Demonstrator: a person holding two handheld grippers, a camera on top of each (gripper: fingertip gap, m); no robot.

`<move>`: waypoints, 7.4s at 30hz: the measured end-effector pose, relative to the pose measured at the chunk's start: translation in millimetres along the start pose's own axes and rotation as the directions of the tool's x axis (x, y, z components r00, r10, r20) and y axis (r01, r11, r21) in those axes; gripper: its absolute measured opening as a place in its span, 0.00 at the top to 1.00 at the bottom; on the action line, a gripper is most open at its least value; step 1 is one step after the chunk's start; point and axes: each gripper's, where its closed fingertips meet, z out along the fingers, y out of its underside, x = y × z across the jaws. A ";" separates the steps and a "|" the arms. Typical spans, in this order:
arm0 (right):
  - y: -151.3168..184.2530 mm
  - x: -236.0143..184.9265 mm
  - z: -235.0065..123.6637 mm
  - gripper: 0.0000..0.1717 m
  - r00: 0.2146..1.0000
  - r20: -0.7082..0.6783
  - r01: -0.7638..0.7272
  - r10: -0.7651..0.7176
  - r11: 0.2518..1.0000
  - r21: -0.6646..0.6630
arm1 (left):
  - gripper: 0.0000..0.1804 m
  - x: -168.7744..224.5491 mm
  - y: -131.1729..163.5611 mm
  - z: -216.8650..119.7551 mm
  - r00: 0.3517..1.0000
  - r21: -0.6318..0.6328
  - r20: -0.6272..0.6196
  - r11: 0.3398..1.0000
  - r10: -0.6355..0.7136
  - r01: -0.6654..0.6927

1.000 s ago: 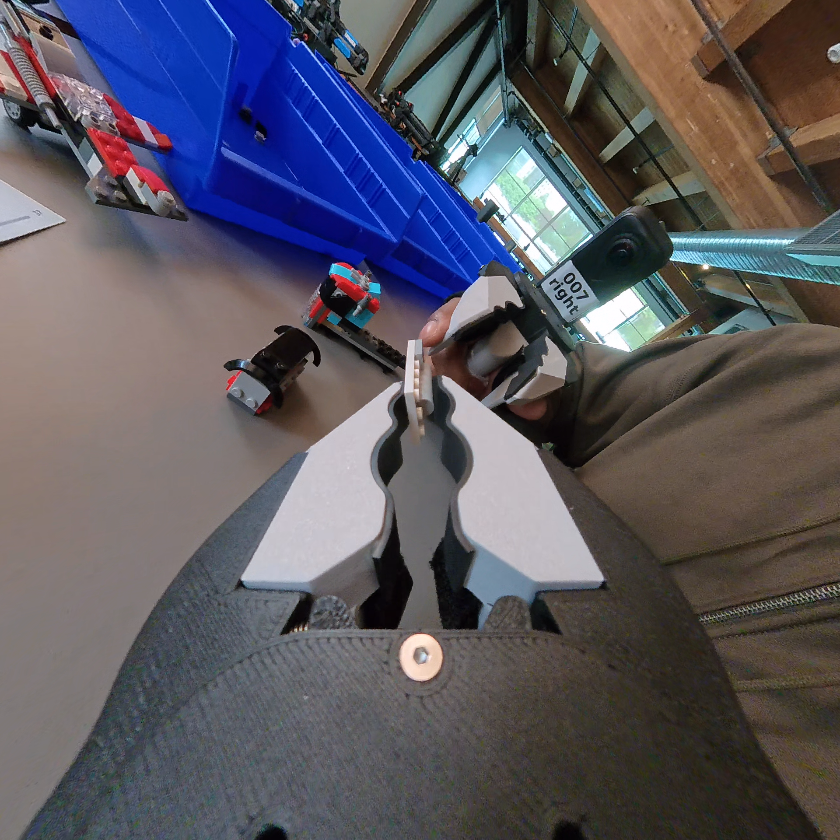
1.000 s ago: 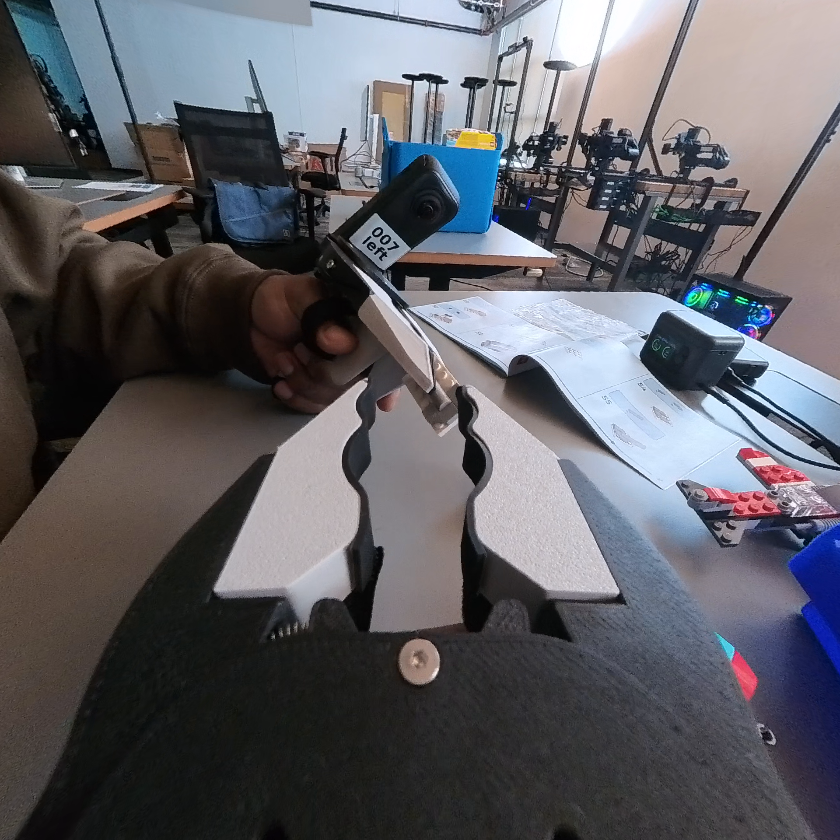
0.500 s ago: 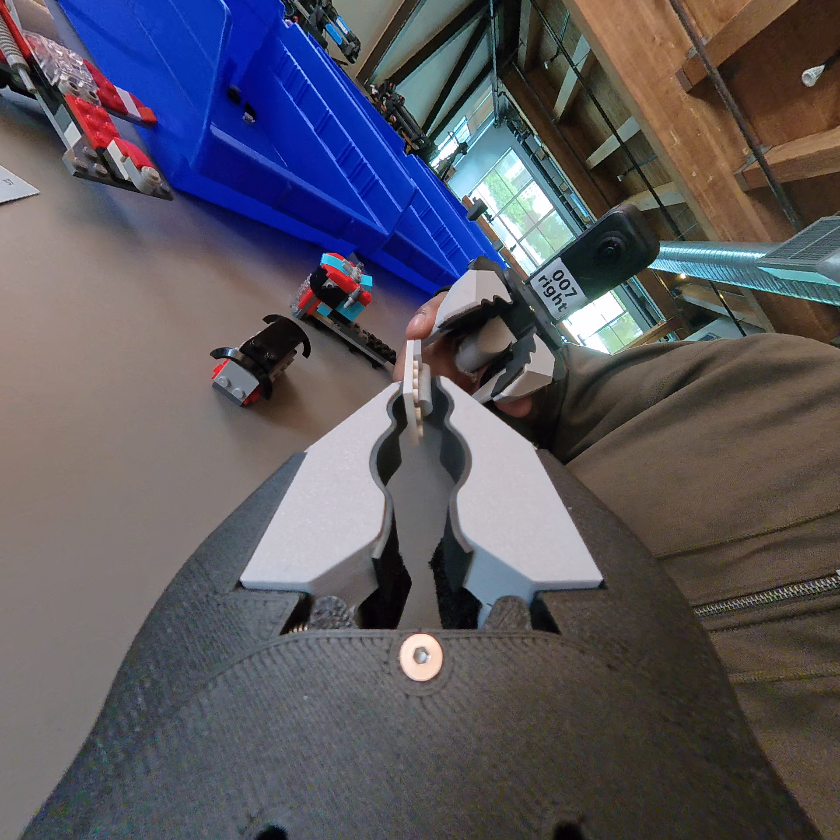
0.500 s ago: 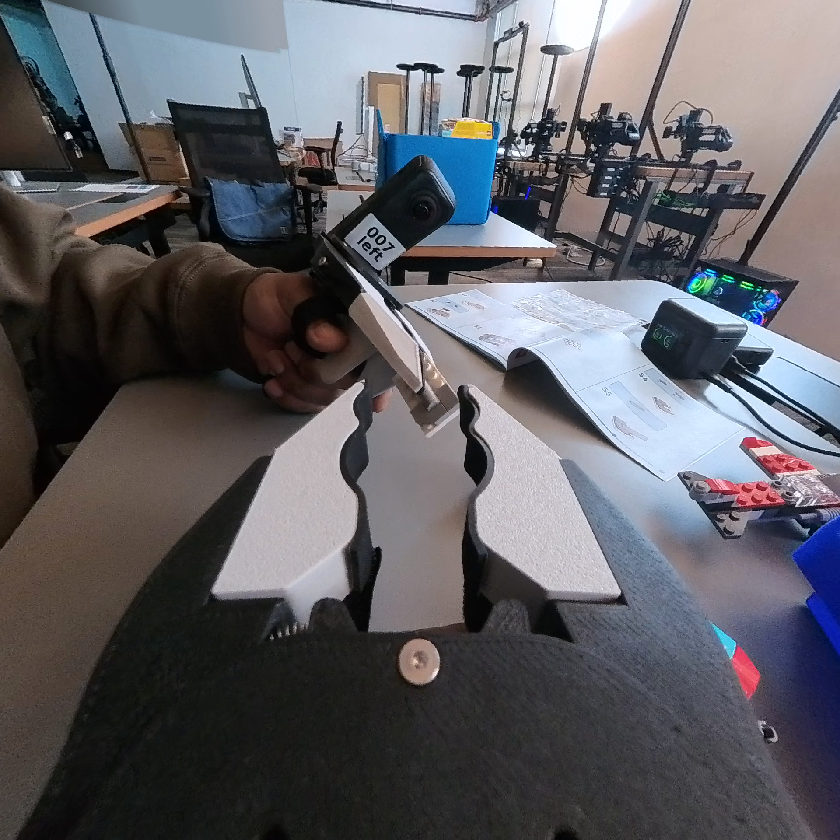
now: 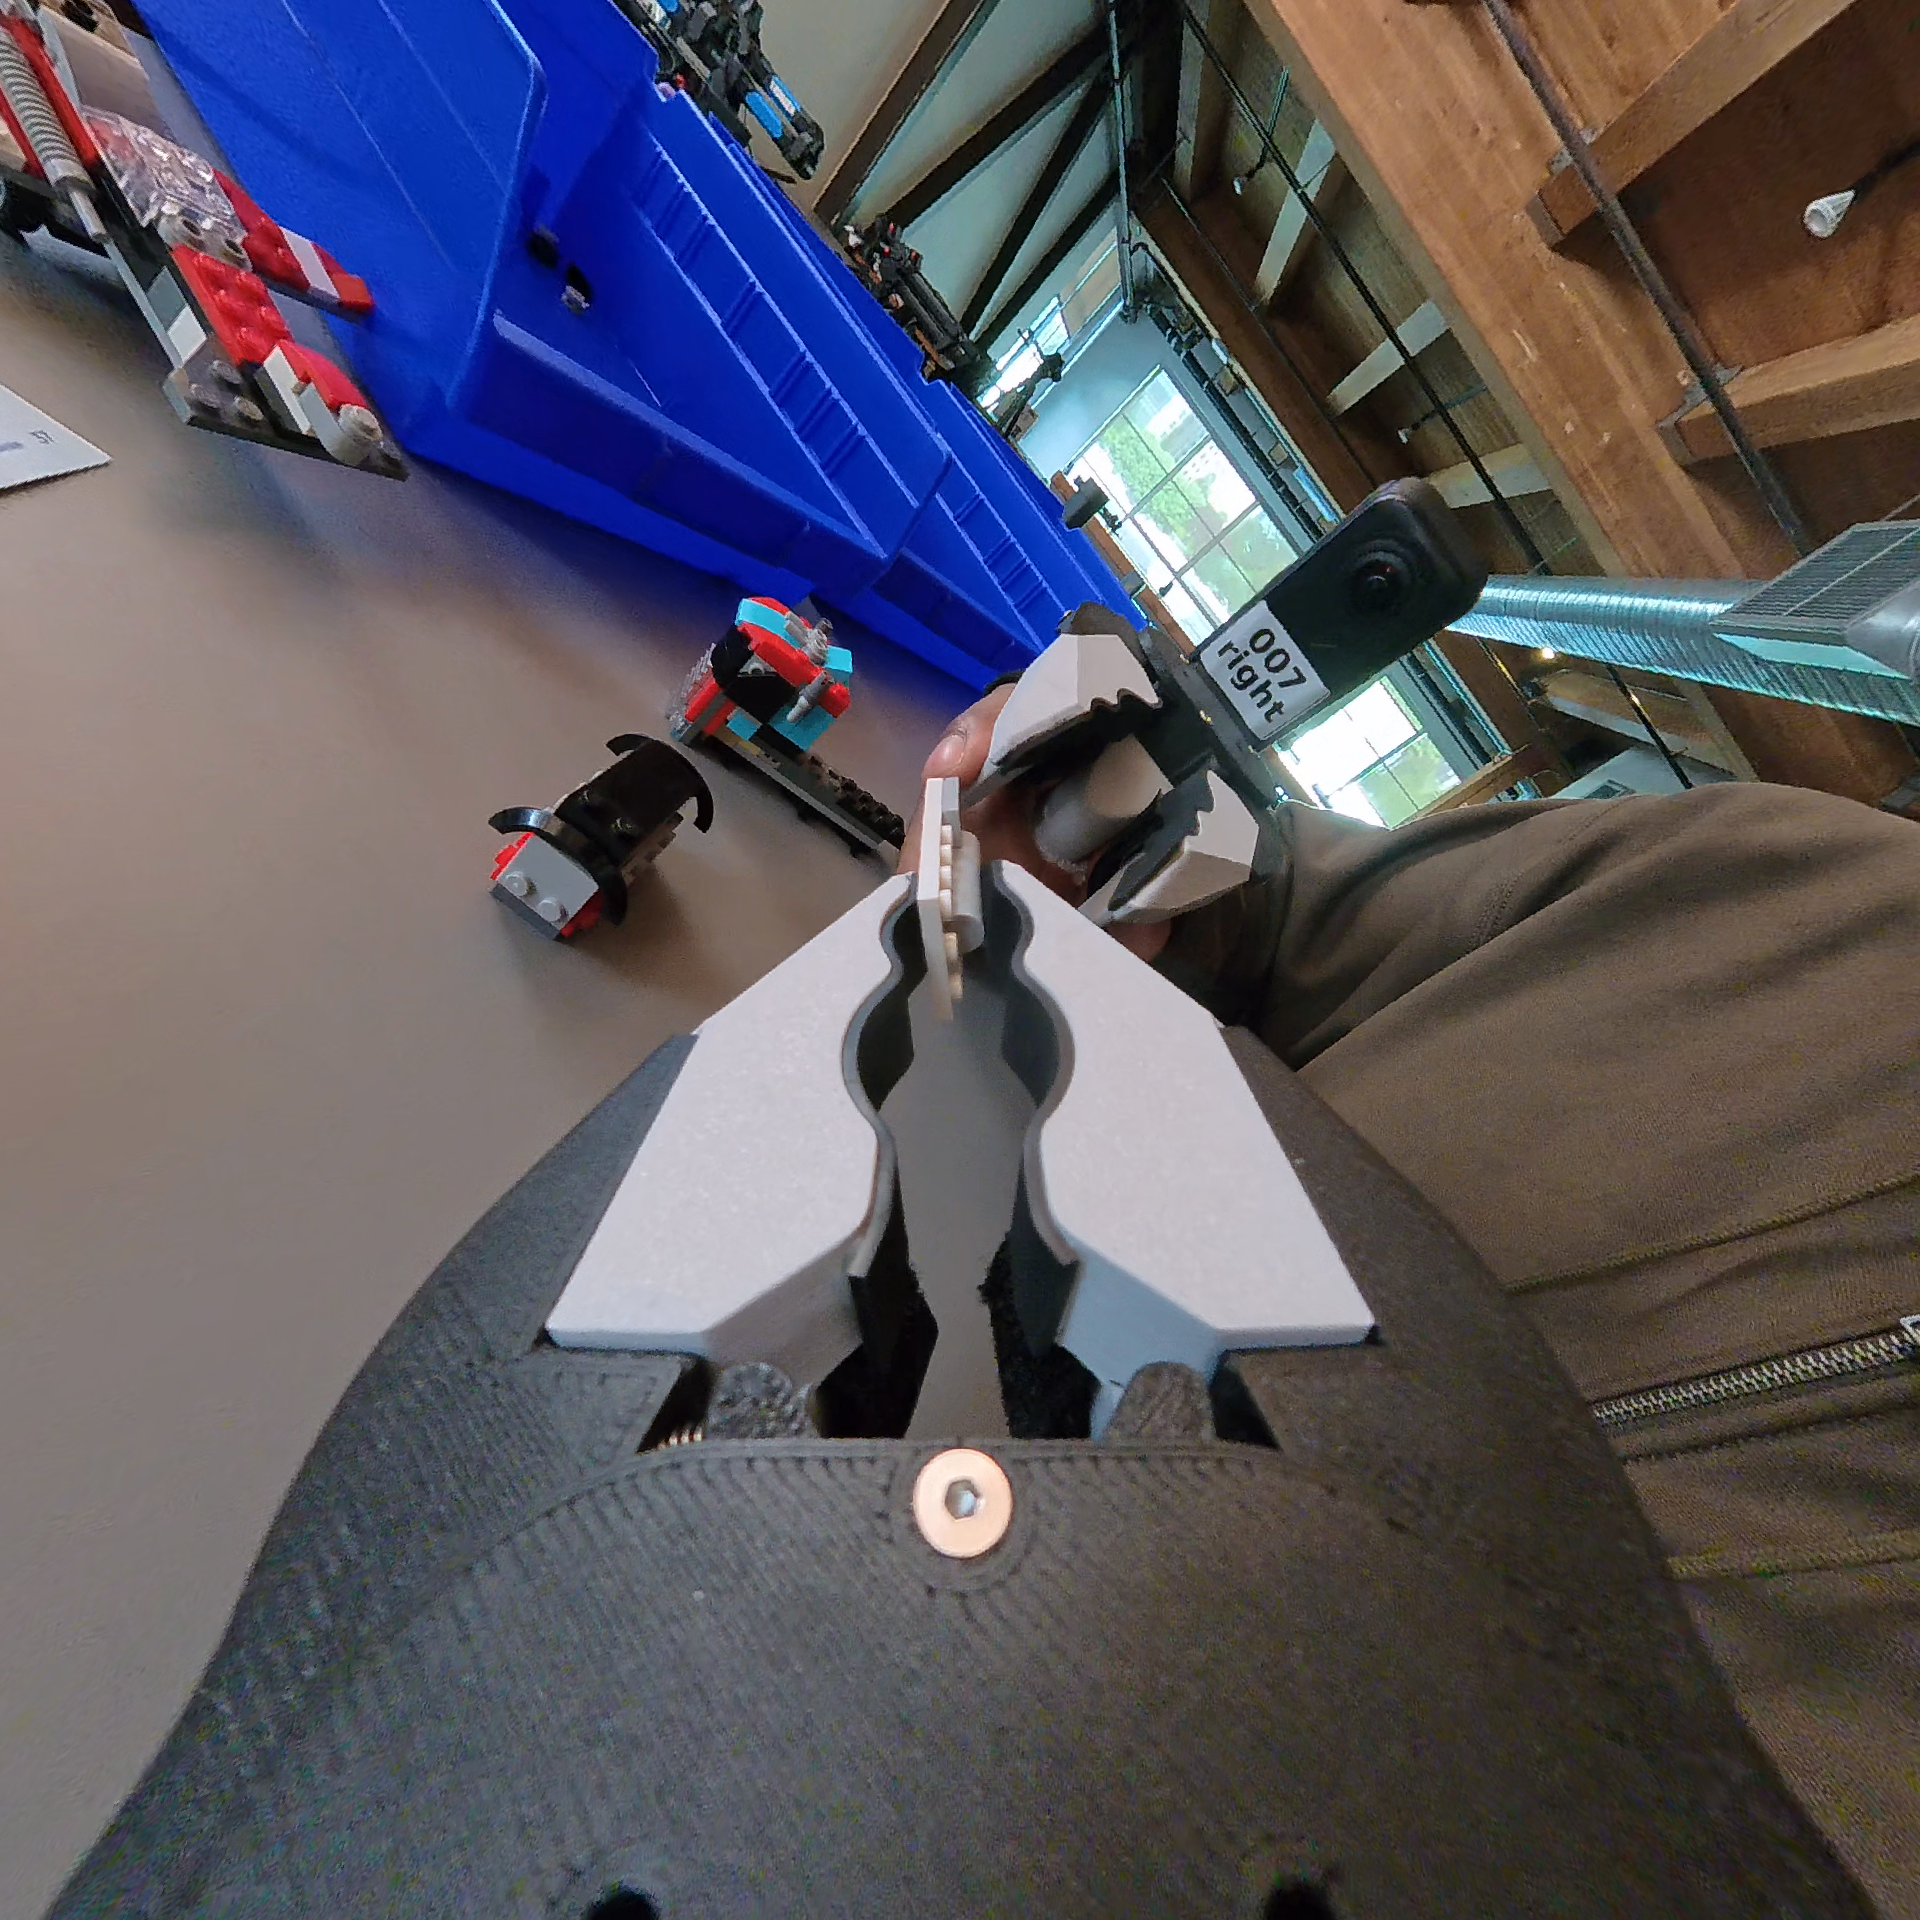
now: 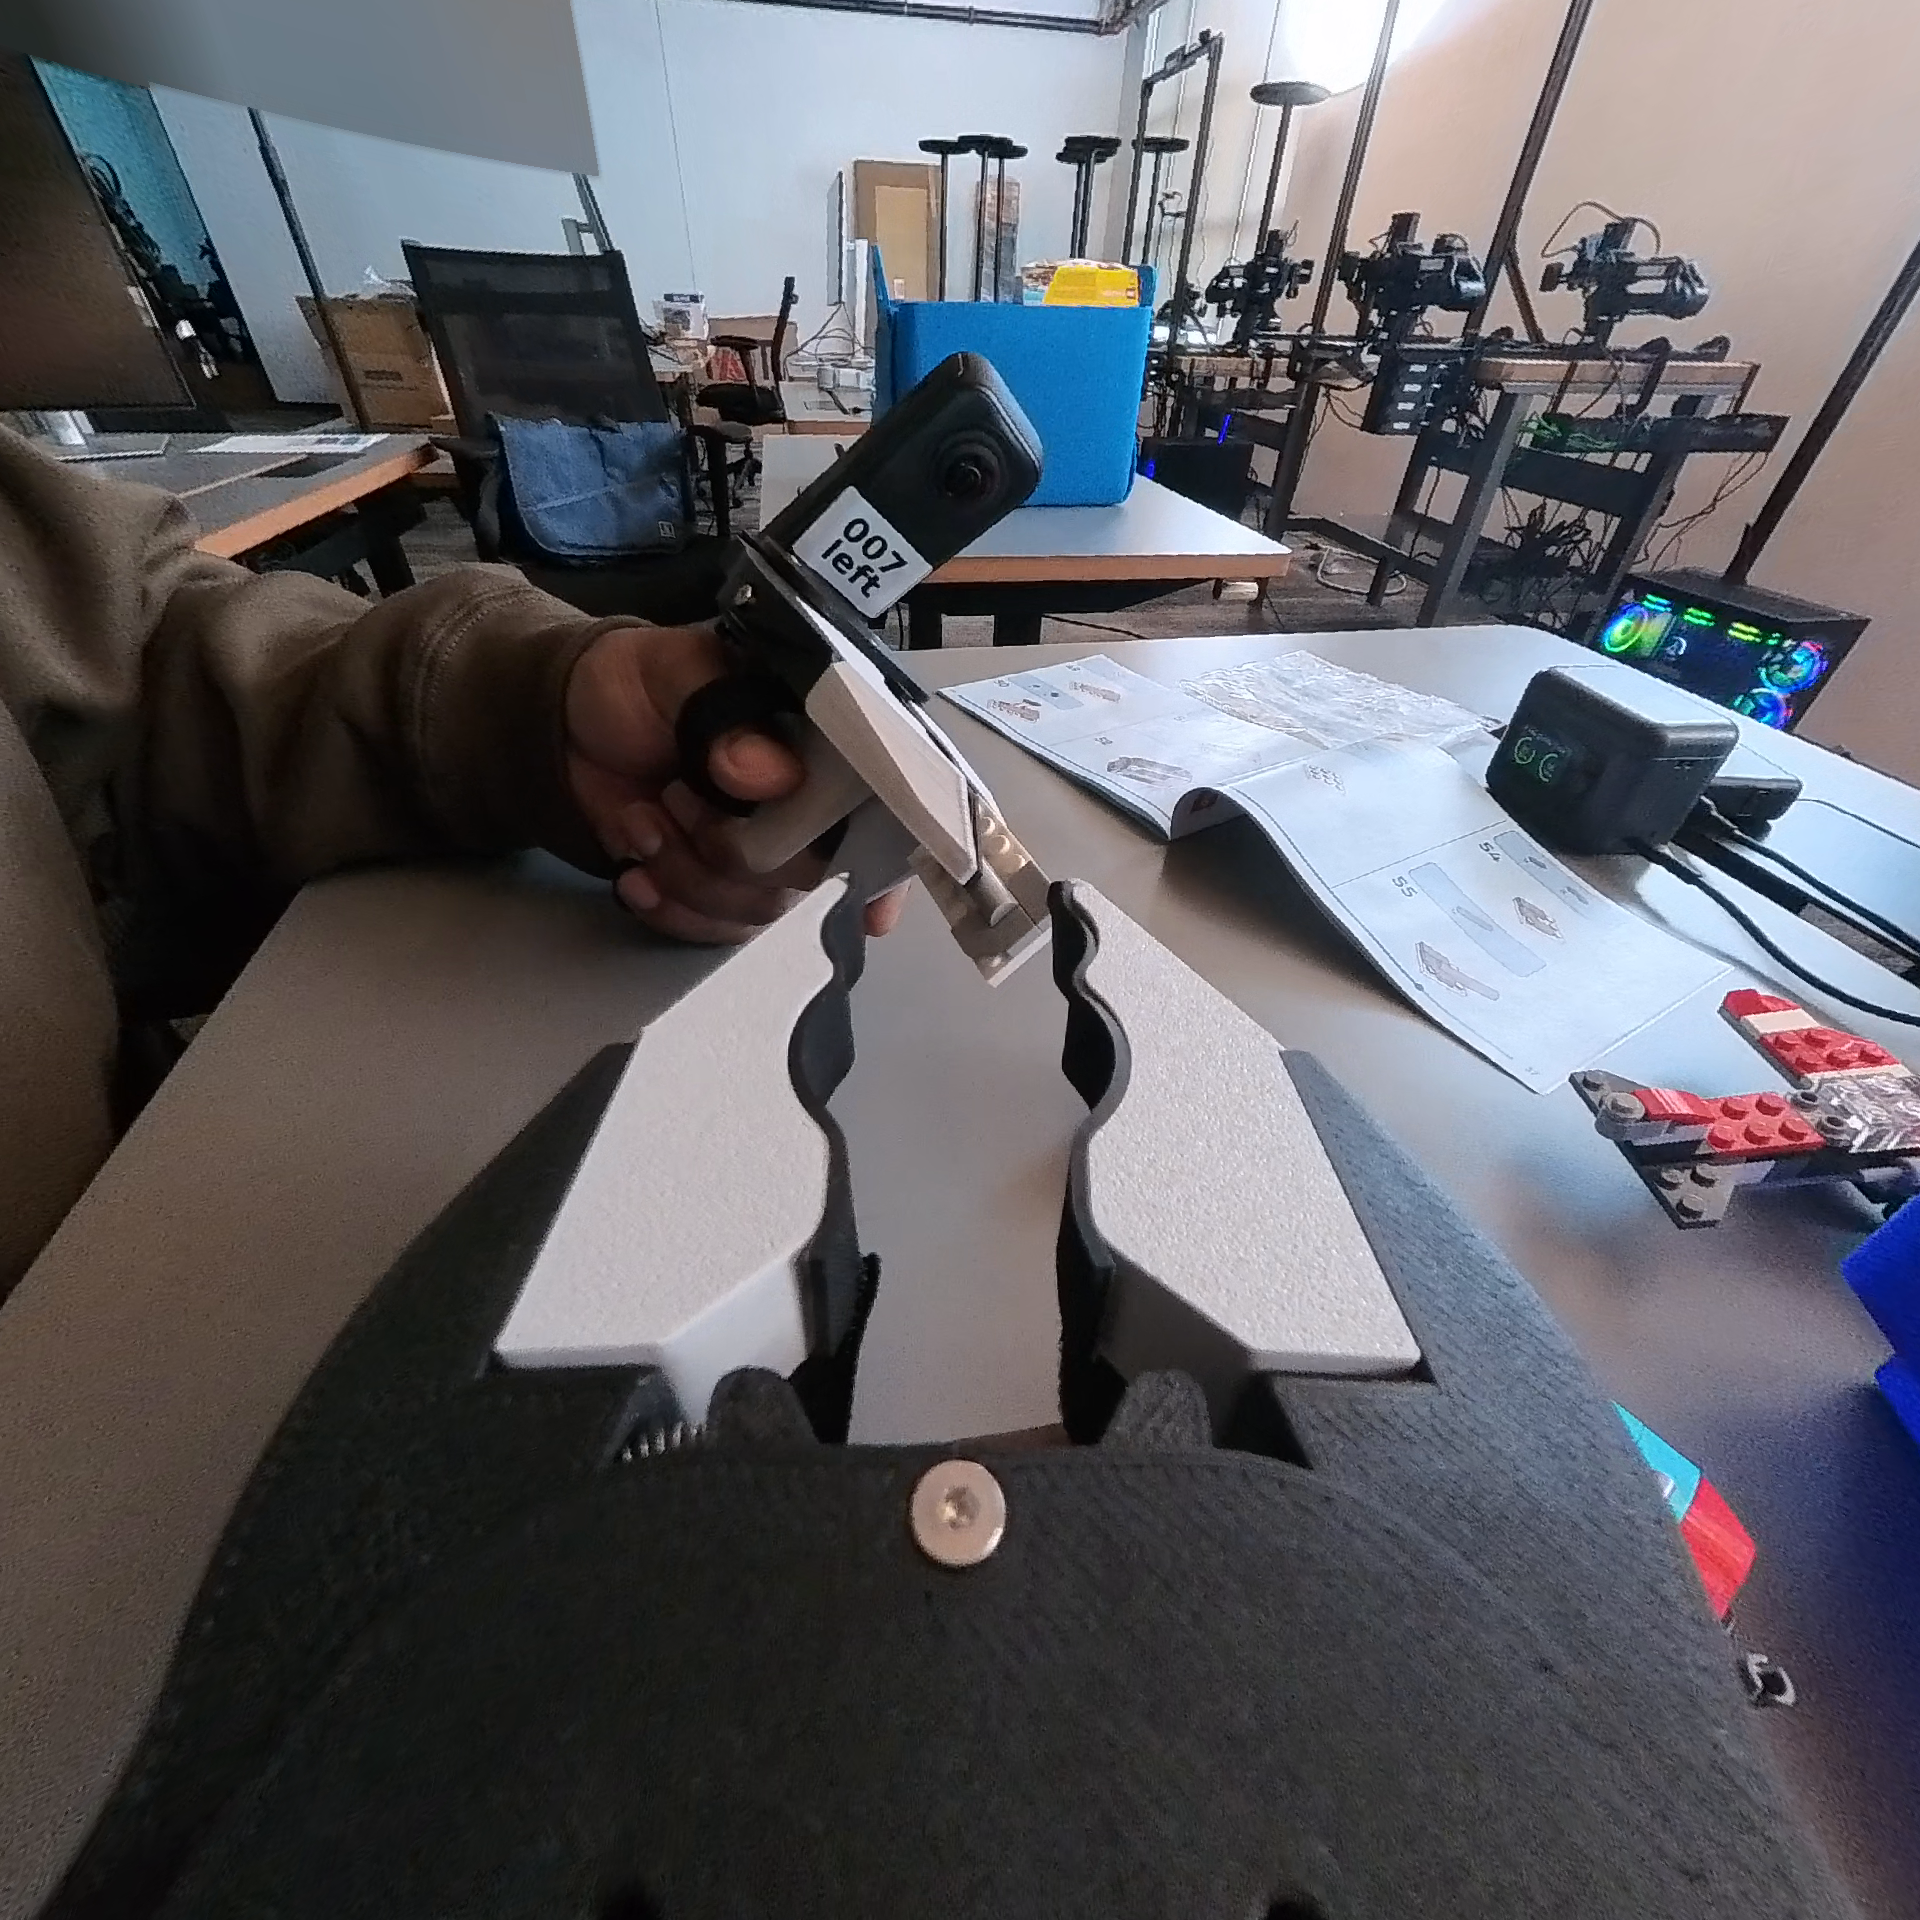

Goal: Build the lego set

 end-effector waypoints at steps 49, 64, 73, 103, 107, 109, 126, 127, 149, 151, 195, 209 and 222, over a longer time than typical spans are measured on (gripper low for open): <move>-22.4 -1.5 -41.4 0.84 0.996 0.032 -0.087 0.084 0.988 0.125 | 0.94 -8.7 -6.1 -5.8 1.000 0.016 0.026 1.000 -0.004 0.004; -2.4 33.2 -108.6 0.84 0.990 -0.017 -0.136 0.138 0.986 0.100 | 0.94 -36.8 -25.1 -36.4 0.996 0.033 0.089 0.999 0.007 -0.010; 5.6 49.2 -156.2 0.84 0.986 -0.020 -0.161 0.163 0.983 0.093 | 0.94 -46.0 -30.4 -49.0 0.992 0.049 0.124 0.999 0.006 -0.013; 7.6 52.2 -179.6 0.84 0.983 -0.011 -0.182 0.184 0.978 0.099 | 0.94 -43.2 -23.0 -44.5 0.988 0.008 0.140 0.998 0.061 -0.062; 7.7 51.3 -182.4 0.84 0.983 -0.007 -0.181 0.183 0.978 0.099 | 0.94 -42.8 -22.0 -43.9 0.988 0.003 0.139 0.998 0.063 -0.064; 7.7 50.8 -183.9 0.84 0.983 -0.006 -0.181 0.182 0.979 0.099 | 0.94 -43.7 -22.2 -44.0 0.987 0.005 0.145 0.998 0.062 -0.063; 8.0 38.9 -179.7 0.84 0.982 0.014 -0.188 0.188 0.978 0.088 | 0.94 -45.2 -21.3 -43.9 0.980 0.012 0.181 0.996 0.081 -0.085; 7.8 36.5 -179.4 0.84 0.982 0.019 -0.187 0.186 0.979 0.088 | 0.94 -45.3 -20.8 -43.4 0.980 0.008 0.183 0.996 0.083 -0.086; 9.2 5.5 -187.8 0.84 0.975 0.123 -0.196 0.187 0.978 0.066 | 0.94 -56.4 -23.8 -43.3 0.960 0.026 0.271 0.996 0.072 -0.082; 9.3 5.1 -187.9 0.84 0.975 0.124 -0.196 0.186 0.978 0.066 | 0.94 -56.6 -24.0 -43.5 0.959 0.028 0.273 0.996 0.072 -0.082; 67.8 85.4 -510.6 0.86 0.958 -0.246 -0.138 -0.146 0.518 -0.844 | 0.94 -51.4 -23.0 -42.5 0.969 0.021 0.234 0.997 0.073 -0.080; 153.1 102.0 -526.6 0.88 0.976 -0.220 -0.210 -0.004 0.273 -0.939 | 0.94 -50.9 -22.6 -41.9 0.971 0.017 0.228 0.997 0.074 -0.080; 158.8 102.2 -523.6 0.94 0.971 -0.237 -0.228 0.004 0.291 -0.929 | 0.94 -50.9 -23.2 -41.8 0.969 0.016 0.233 0.996 0.082 -0.088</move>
